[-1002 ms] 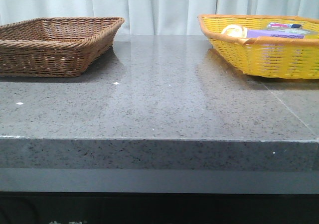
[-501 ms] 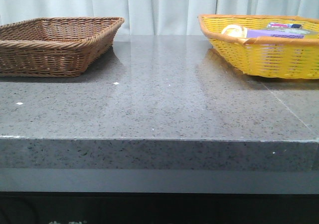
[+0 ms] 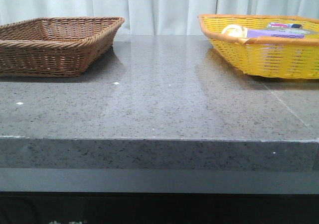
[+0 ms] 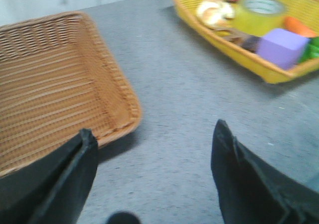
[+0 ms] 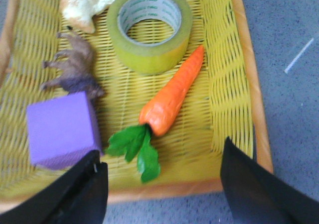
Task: Transfer tape with both arms
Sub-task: 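Reach the right gripper into the yellow basket and grasp the yellow tape roll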
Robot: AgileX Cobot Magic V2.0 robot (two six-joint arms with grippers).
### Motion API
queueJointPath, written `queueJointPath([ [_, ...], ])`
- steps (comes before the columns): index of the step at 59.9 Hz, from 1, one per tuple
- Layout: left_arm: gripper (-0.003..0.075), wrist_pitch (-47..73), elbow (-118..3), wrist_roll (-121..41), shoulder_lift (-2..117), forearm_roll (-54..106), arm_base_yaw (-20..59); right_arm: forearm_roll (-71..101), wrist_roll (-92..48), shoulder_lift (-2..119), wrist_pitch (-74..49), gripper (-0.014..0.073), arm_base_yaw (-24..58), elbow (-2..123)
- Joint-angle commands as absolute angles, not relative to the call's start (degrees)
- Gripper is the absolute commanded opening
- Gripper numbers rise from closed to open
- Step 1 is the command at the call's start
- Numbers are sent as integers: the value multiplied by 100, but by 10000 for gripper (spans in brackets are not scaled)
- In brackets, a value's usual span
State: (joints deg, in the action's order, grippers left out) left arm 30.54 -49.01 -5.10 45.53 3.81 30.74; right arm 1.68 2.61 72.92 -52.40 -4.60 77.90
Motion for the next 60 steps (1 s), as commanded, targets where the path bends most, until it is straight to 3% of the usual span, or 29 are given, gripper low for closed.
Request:
queueJointPath([
  [1, 473, 2619, -5113, -517, 4551, 446, 3449, 224, 260, 7674, -5152, 506, -582, 8455],
  [11, 473, 2575, -5113, -517, 4551, 539, 3798, 229, 260, 8628, -5411, 506, -582, 9396],
  [38, 473, 2577, -5113, -517, 4551, 695, 3827, 231, 70, 11157, -6625, 505, -758, 12264],
  [60, 473, 2577, -5113, -517, 4551, 707, 3827, 442, -90, 12031, -6306, 495, -802, 12847],
])
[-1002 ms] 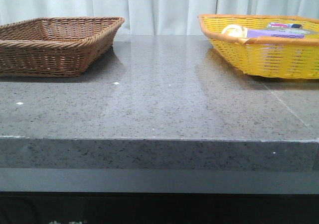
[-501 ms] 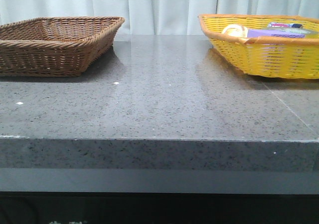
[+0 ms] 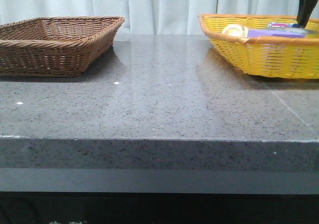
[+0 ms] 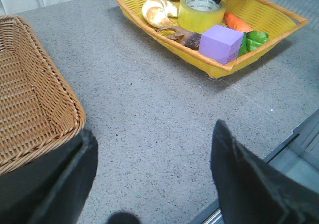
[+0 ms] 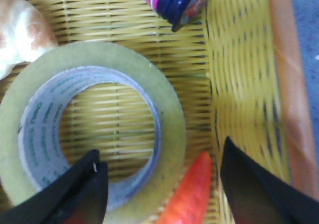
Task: Transfer tape with both arms
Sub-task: 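Reach the right gripper into the yellow basket and grasp the yellow tape roll, then lift the tape roll with the right gripper toward the table center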
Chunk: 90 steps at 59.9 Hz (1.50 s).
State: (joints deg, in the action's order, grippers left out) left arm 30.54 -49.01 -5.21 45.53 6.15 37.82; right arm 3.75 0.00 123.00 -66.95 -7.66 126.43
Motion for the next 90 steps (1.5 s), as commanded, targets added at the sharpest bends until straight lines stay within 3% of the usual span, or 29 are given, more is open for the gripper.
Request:
queueJointPath([
  [1, 473, 2577, -5113, -517, 4551, 707, 3827, 444, -90, 12048, -6275, 489, -802, 12847],
  [13, 473, 2577, -5113, -517, 4551, 707, 3827, 484, -90, 12299, -6053, 363, -802, 12847],
  [25, 473, 2577, -5113, -517, 4551, 707, 3827, 491, -90, 12434, -5977, 313, -802, 12847],
  [39, 473, 2577, -5113, -517, 4551, 707, 3827, 491, -90, 12441, -5793, 106, -813, 12847],
  [75, 473, 2577, -5113, -517, 4551, 707, 3827, 939, -362, 11067, -6661, 100, -728, 12911],
  [90, 473, 2577, -5113, -517, 4551, 707, 3827, 1296, -678, 10321, -6911, 100, -211, 12756],
])
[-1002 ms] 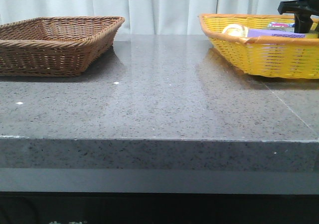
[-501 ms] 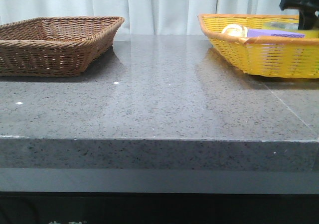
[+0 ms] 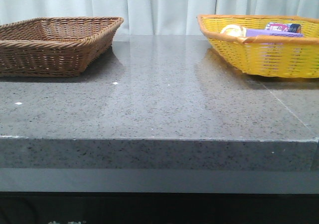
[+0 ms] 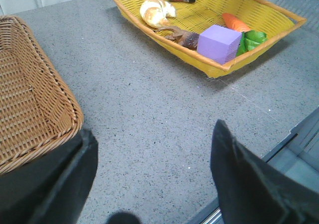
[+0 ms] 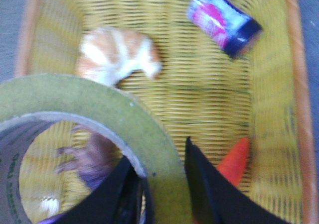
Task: Transfer tape with both arms
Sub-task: 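Lift the tape roll with the right gripper toward the table center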
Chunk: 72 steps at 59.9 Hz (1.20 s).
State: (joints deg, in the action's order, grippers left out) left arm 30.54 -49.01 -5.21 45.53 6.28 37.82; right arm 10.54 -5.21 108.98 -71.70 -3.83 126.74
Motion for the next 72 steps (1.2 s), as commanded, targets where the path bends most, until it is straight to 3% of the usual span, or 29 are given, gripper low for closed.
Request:
queueJointPath([
  [1, 473, 2577, -5113, -517, 4551, 707, 3827, 1296, -688, 10263, -6911, 100, -133, 12717],
  [30, 473, 2577, -5113, -517, 4551, 707, 3827, 1123, -919, 9928, -6192, 100, 2317, 11349],
  [47, 473, 2577, -5113, -517, 4551, 707, 3827, 1094, -1168, 10060, -5404, 100, 2640, 10651],
  [72, 473, 2577, -5113, -517, 4551, 707, 3827, 375, -1410, 10921, -5062, 100, 2835, 10631],
])
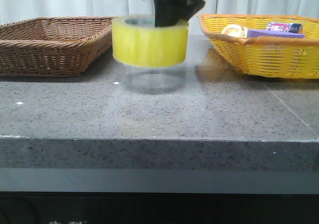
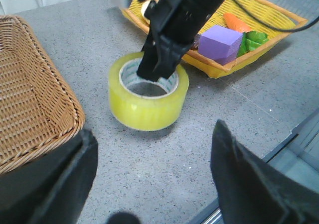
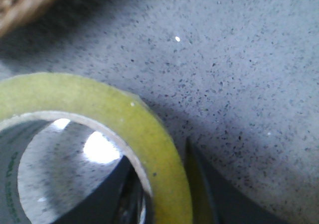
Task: Transfer tape with both arms
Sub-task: 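Lift the tape roll with the right gripper toward the table center, then lower the tape roll onto the table and open the right gripper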
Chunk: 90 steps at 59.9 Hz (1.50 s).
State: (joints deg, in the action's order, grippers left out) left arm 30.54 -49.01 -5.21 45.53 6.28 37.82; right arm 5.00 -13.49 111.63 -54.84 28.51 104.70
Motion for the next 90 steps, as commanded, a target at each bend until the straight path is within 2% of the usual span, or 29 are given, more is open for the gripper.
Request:
queueJointPath([
  [1, 473, 2577, -5113, -517, 4551, 707, 3827, 362, -1410, 10930, -5049, 100, 2835, 10631],
  [16, 473, 2577, -5113, -517, 4551, 707, 3827, 362, -1410, 11037, -4962, 108, 2835, 10631],
  [21, 473, 2577, -5113, -517, 4551, 707, 3827, 362, -1410, 11037, -4967, 174, 2835, 10631],
  [29, 473, 2577, -5113, -517, 4551, 707, 3827, 368, -1399, 11024, -4972, 332, 2835, 10652],
  [33, 473, 2577, -5113, -517, 4551, 707, 3827, 389, -1338, 11015, -5084, 365, 2835, 10782],
  [43, 473, 2577, -5113, -517, 4551, 707, 3827, 541, -1149, 10752, -5581, 361, 2835, 11202],
  [56, 473, 2577, -5113, -517, 4551, 707, 3827, 654, -594, 9682, -5839, 361, 2728, 11097],
  [67, 473, 2577, -5113, -517, 4551, 707, 3827, 792, -577, 8415, -5498, 361, 2723, 10100],
  [90, 473, 2577, -5113, -517, 4551, 707, 3827, 1032, -504, 5603, -4383, 361, 2723, 7017],
])
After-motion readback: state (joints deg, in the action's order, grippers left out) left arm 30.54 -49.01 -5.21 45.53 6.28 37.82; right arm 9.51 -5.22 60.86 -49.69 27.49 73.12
